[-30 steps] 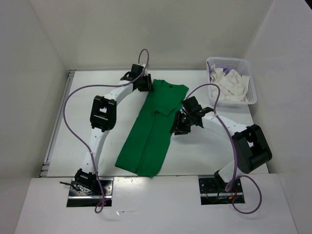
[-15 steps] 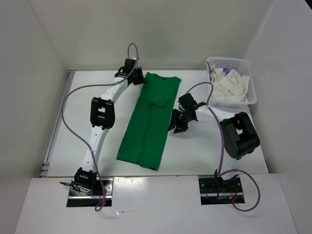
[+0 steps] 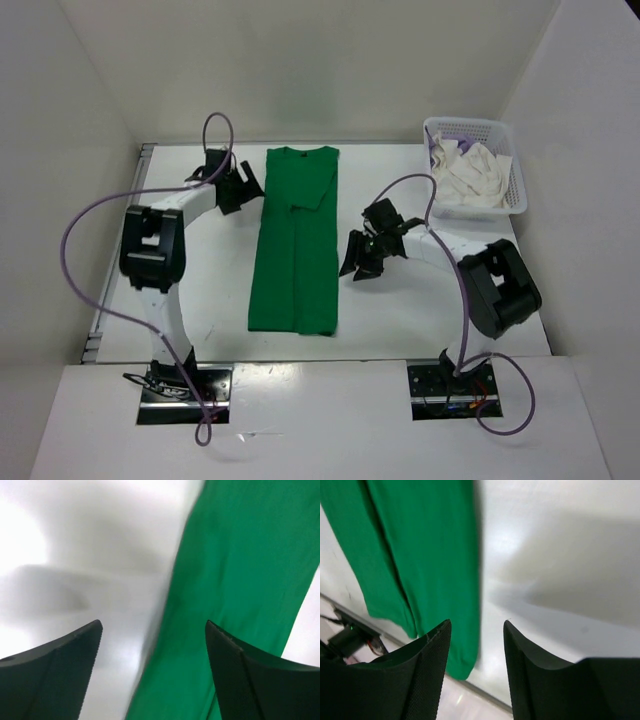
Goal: Fold and stack the t-shirts
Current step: Rotate the tshirt 90 degrees, then grab the bottom of the folded rectangular tshirt with both arms
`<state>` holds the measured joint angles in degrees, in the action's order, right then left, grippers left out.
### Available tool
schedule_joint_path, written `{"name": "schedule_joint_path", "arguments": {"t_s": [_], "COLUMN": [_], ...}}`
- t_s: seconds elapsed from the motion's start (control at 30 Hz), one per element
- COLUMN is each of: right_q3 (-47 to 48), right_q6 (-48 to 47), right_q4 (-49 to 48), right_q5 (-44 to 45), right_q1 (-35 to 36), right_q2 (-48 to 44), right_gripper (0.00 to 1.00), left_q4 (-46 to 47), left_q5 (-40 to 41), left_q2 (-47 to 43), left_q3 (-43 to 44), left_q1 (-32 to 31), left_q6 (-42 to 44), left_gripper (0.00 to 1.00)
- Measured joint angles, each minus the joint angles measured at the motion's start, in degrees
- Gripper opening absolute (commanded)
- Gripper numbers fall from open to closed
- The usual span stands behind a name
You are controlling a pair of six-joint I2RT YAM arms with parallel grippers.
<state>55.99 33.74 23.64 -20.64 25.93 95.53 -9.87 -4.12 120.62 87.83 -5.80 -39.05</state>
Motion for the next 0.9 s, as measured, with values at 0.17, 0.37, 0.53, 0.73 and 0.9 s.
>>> {"name": "schedule_joint_path", "arguments": {"t_s": [0.17, 0.37, 0.53, 0.73, 0.9], "right_q3": [-7.85, -14.64, -18.6, -16.85, -16.81], "right_q6": [5.27, 11.26, 16.22, 19.23, 20.55], "right_q4": [-1.97, -4.39, -6.32, -7.06, -6.91], "right_q5": [-0.17, -0.33, 0.0, 1.03, 2.49], "right_q1": [6.75, 13.7, 19.28, 24.46, 25.05], "right_q2": [-7.15, -13.33, -13.42, -11.47, -11.85], "right_gripper": [0.47, 0.43, 0.18, 0.38, 0.53], "left_q4": [-1.4, -6.64, -14.32, -17.64, -18.38], "left_q5": [-2.08, -7.37, -8.24, -7.56, -6.21], "left_q2": [-18.21, -37.05, -51.63, -55.84, -55.84], "left_q3": [-19.61, -37.53, -48.98, -53.2, -55.56], "left_q1": [0.04, -0.11, -1.75, -5.14, -11.08], "left_q6": [-0.59, -2.45, -7.78, -11.23, -13.92], "left_gripper": [0.61, 0.33, 0.3, 0.3, 0.53]}}
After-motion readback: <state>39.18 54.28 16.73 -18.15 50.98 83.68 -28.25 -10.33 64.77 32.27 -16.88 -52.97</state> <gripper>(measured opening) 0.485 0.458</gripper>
